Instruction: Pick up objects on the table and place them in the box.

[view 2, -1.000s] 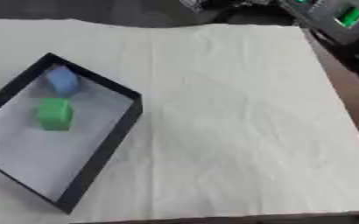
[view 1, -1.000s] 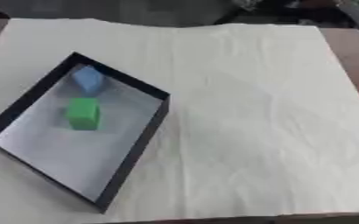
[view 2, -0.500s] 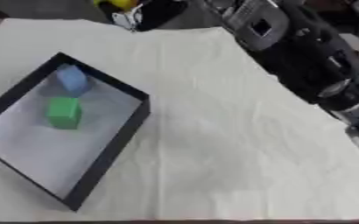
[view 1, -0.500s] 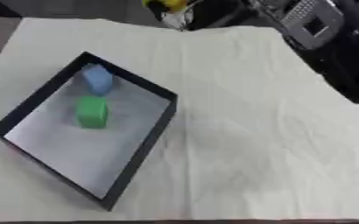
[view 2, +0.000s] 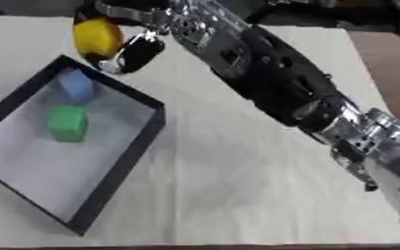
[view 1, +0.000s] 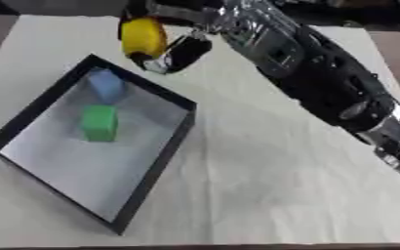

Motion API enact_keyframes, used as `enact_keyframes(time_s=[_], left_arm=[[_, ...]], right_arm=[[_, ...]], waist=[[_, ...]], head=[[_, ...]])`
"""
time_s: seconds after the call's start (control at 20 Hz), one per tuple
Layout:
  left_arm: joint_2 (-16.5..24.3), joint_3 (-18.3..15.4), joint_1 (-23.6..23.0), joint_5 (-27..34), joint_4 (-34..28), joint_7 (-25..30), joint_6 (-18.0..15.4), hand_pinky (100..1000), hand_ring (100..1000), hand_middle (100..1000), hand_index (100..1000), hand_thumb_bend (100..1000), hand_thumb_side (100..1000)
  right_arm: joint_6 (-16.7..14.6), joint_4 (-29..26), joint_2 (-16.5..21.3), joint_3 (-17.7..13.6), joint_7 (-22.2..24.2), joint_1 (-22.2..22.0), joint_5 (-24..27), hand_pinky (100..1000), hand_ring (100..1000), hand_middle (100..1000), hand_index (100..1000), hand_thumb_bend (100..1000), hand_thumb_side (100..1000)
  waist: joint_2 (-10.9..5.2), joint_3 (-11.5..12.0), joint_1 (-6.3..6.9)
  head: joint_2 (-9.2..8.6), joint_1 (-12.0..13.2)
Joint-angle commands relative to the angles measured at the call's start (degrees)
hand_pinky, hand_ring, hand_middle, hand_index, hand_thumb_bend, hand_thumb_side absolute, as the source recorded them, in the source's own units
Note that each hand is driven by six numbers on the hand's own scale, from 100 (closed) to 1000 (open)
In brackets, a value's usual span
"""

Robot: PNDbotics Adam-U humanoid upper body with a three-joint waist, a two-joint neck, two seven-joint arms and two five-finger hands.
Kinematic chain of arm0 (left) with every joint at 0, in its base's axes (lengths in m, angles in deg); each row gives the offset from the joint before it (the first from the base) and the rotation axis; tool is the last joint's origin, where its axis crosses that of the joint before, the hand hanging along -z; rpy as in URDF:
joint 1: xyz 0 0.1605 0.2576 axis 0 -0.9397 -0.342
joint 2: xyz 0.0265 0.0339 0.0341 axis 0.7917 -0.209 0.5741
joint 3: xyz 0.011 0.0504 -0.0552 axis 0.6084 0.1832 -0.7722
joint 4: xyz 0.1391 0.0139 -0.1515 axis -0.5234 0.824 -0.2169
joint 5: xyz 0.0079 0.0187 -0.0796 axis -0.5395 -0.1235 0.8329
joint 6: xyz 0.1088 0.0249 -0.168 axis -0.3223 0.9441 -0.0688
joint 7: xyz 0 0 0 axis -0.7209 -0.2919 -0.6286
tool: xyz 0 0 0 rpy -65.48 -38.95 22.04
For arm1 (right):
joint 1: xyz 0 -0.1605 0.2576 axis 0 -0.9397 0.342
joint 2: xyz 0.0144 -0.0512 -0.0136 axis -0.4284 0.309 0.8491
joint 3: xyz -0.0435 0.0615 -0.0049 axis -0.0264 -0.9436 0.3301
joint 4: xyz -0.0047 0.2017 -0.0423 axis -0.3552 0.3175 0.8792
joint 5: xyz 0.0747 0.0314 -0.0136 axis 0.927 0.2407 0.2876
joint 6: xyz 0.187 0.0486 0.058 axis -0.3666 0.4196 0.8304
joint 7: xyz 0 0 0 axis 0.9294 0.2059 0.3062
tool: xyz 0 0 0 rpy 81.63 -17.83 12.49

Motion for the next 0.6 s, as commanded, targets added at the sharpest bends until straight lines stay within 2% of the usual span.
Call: enact_keyframes(time_s=[0.05, 0.6], left_arm=[[0.87, -0.28, 1.41, 0.22, -0.41, 0.28, -0.01, 908, 666, 813, 810, 109, 597], [0.14, -0.24, 2.16, 0.09, -0.61, 0.29, 0.02, 910, 666, 814, 810, 107, 599]], right_arm=[[-1.18, 0.94, -0.88, 0.13, 1.61, 0.51, -2.21, 810, 668, 557, 753, 100, 296], [-2.29, 4.08, -3.83, 1.38, 2.77, 0.87, -4.94, 811, 668, 552, 748, 100, 289]], waist=[[0.21, 0.18, -0.26], [1.1, 1.13, -0.46]], head=[[-0.1, -0.42], [-0.1, -1.18]])
